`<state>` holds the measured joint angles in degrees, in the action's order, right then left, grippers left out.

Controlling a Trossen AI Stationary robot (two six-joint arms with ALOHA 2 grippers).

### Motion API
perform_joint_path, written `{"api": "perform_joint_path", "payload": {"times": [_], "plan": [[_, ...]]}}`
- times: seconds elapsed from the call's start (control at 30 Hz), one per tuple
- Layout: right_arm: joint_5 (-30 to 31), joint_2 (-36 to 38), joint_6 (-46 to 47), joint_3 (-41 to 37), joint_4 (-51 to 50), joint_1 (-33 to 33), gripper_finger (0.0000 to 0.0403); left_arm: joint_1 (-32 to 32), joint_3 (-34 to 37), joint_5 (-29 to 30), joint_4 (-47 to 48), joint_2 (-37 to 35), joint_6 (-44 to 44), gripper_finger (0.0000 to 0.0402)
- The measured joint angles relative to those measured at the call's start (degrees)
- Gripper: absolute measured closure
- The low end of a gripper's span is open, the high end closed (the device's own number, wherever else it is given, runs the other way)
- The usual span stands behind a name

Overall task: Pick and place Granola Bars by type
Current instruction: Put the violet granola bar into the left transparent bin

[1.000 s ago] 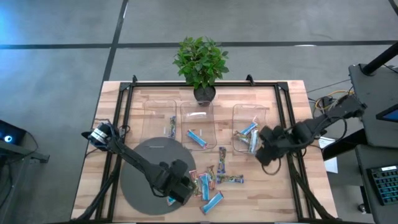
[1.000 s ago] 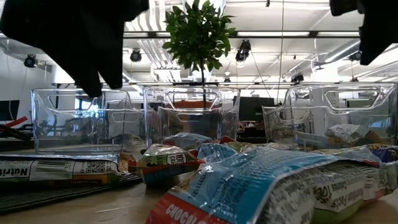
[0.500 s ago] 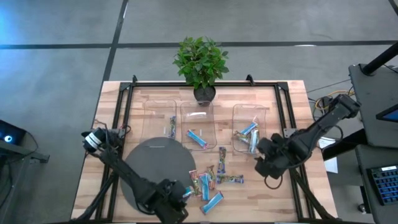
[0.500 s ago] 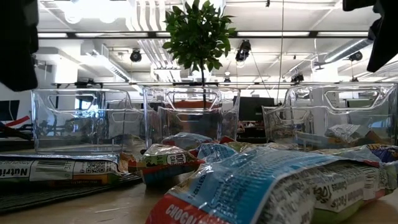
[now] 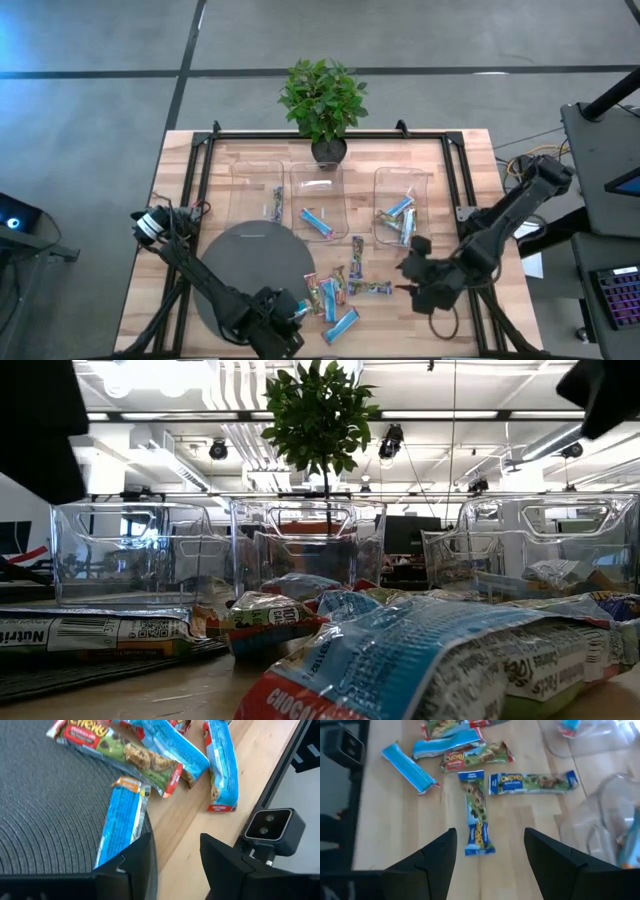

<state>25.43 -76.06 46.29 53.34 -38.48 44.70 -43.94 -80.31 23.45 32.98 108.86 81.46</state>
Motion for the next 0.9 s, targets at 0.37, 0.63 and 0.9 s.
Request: {"api": "perform_joint_path", "payload": {"times": [0.37, 0.63, 0.9], "plan": [[-1.41, -15.33, 0.93, 0.00, 6.92, -0.82, 0.0182, -1.22, -0.02, 0.39, -1.45, 0.00, 0.28, 0.0252], [-2.52, -21.90, 1.39, 0.02, 10.82, -1.76, 0.0182, -6.94, 1.48, 6.70, 1.67, 0.00, 7.88, 0.0252], [-5.03, -25.00, 0.44, 0.02, 11.98, -5.30, 0.0182, -10.67, 4.15, 12.00, 1.80, -0.04, 17.14, 0.0252]]}}
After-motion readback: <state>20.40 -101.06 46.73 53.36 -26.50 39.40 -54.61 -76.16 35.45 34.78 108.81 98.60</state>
